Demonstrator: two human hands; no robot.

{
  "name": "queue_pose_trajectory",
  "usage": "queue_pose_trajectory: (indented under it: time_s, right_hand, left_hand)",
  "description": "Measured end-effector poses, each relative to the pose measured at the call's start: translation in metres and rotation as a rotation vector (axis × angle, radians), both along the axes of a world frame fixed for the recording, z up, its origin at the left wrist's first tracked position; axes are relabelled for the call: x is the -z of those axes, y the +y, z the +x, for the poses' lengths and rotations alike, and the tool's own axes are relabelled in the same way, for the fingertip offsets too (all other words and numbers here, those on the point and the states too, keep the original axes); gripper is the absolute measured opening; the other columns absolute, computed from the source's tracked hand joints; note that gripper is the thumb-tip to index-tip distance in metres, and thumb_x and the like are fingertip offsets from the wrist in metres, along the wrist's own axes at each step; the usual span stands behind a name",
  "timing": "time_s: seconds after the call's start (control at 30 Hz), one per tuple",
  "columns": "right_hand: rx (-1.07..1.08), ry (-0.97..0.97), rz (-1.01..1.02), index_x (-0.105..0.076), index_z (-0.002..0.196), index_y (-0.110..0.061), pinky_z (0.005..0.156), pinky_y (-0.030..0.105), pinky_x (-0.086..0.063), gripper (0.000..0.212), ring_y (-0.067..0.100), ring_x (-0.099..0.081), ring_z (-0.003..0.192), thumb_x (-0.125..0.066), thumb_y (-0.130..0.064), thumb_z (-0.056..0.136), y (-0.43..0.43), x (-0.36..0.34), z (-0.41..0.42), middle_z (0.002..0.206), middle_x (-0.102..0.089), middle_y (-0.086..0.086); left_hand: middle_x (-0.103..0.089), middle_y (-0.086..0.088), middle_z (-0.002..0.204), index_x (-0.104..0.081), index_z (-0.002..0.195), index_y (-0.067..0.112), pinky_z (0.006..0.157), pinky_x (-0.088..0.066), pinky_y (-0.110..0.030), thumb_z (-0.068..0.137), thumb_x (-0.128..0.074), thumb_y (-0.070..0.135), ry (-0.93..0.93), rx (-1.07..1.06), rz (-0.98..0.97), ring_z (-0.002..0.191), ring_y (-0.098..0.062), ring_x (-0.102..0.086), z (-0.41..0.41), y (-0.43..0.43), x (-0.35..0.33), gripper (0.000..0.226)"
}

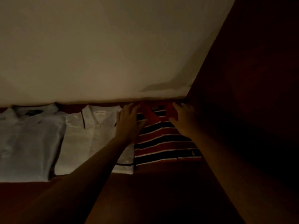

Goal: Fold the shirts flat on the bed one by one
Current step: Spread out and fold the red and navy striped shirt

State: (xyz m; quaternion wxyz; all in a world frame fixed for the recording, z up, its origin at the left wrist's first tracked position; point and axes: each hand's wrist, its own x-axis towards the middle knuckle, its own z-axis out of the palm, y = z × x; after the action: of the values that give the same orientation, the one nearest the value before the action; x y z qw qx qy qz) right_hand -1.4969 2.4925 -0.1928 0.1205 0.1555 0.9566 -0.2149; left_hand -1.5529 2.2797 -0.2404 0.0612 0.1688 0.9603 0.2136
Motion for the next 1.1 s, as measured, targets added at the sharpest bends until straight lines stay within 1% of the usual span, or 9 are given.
queue_pose_trajectory:
  time_s: [0.1, 0.23, 0.5, 0.8, 0.9, 0.97, 1.0, 1.03, 1.1]
  right_hand:
    - [-0.062, -0.16, -0.125, -0.006, 0.158, -0.037, 0.121, 0.055, -0.006, 0.069, 0.035, 0.006, 0.152, -0.044, -0.05, 0.102, -0.005, 0.052, 0.019, 0.167, 0.005, 0.005]
    - [-0.067, -0.124, 0.02, 0.008, 0.152, -0.048, 0.121, 0.059, -0.003, 0.07, 0.034, 0.017, 0.151, -0.031, -0.066, 0.096, 0.004, 0.099, 0.047, 0.165, 0.019, -0.002]
    - [0.006, -0.126, 0.107, 0.009, 0.15, -0.056, 0.118, 0.062, -0.006, 0.076, 0.03, 0.013, 0.151, -0.004, -0.082, 0.079, -0.011, 0.113, 0.085, 0.164, 0.02, -0.01]
    - [-0.024, -0.196, 0.103, -0.002, 0.152, -0.054, 0.119, 0.059, -0.008, 0.072, 0.03, 0.013, 0.152, -0.025, -0.078, 0.089, -0.007, 0.101, 0.078, 0.165, 0.016, -0.007]
    - [-0.047, -0.365, 0.012, -0.012, 0.156, -0.043, 0.121, 0.055, -0.016, 0.071, 0.036, 0.0, 0.151, -0.042, -0.064, 0.096, -0.003, 0.073, 0.06, 0.166, 0.005, 0.001]
    - [-0.132, -0.458, 0.0, -0.043, 0.146, -0.023, 0.11, 0.046, -0.039, 0.053, 0.035, -0.035, 0.139, -0.05, -0.048, 0.099, -0.003, 0.041, 0.039, 0.153, -0.035, 0.011]
    - [-0.171, -0.458, 0.027, -0.061, 0.118, -0.014, 0.09, 0.037, -0.05, 0.034, 0.03, -0.054, 0.117, -0.052, -0.042, 0.1, -0.007, 0.023, 0.03, 0.125, -0.056, 0.012]
    - [-0.202, -0.418, 0.069, -0.059, 0.085, -0.013, 0.067, 0.029, -0.048, 0.029, 0.025, -0.057, 0.09, -0.052, -0.036, 0.1, -0.016, -0.001, 0.02, 0.092, -0.057, 0.007]
    - [-0.22, -0.323, 0.139, -0.038, 0.062, -0.015, 0.049, 0.027, -0.03, 0.041, 0.019, -0.043, 0.059, -0.052, -0.03, 0.098, -0.033, -0.036, 0.006, 0.067, -0.04, 0.002]
  left_hand:
    - [-0.009, -0.004, 0.167, -0.023, 0.157, 0.025, 0.121, 0.008, -0.055, 0.093, -0.025, 0.072, -0.057, 0.156, -0.269, 0.154, -0.028, 0.003, 0.019, 0.009, 0.039, 0.079]
    - [0.025, -0.006, 0.163, 0.009, 0.158, 0.026, 0.119, 0.016, -0.056, 0.078, 0.01, 0.082, -0.072, 0.203, -0.409, 0.148, -0.03, 0.028, 0.032, 0.009, 0.074, 0.098]
    - [0.012, -0.01, 0.165, 0.003, 0.158, 0.021, 0.121, 0.013, -0.053, 0.085, 0.006, 0.079, 0.032, 0.272, -0.437, 0.152, -0.032, 0.016, 0.055, -0.003, 0.08, 0.094]
    - [0.027, -0.007, 0.162, 0.016, 0.156, 0.024, 0.121, 0.012, -0.053, 0.08, 0.005, 0.084, -0.131, 0.288, -0.485, 0.15, -0.03, 0.023, 0.05, 0.0, 0.076, 0.097]
    - [0.009, -0.006, 0.167, -0.006, 0.16, 0.027, 0.122, -0.004, -0.056, 0.094, -0.024, 0.073, -0.346, 0.315, -0.43, 0.154, -0.031, 0.002, 0.029, 0.006, 0.052, 0.083]
    - [-0.038, -0.008, 0.156, -0.044, 0.147, 0.027, 0.111, -0.037, -0.049, 0.098, -0.038, 0.063, -0.458, 0.24, -0.288, 0.138, -0.031, -0.042, 0.012, 0.005, 0.021, 0.061]
    - [-0.056, -0.009, 0.139, -0.056, 0.136, 0.026, 0.099, -0.047, -0.043, 0.098, -0.042, 0.061, -0.424, 0.192, -0.261, 0.122, -0.03, -0.056, 0.006, 0.0, 0.003, 0.053]
    - [-0.063, -0.01, 0.126, -0.059, 0.132, 0.026, 0.089, -0.05, -0.039, 0.098, -0.044, 0.06, -0.343, 0.156, -0.293, 0.111, -0.031, -0.061, 0.001, -0.011, -0.02, 0.05]
    - [-0.064, -0.012, 0.119, -0.06, 0.126, 0.022, 0.084, -0.048, -0.039, 0.099, -0.044, 0.058, -0.212, 0.114, -0.381, 0.107, -0.032, -0.062, -0.003, -0.029, -0.053, 0.048]
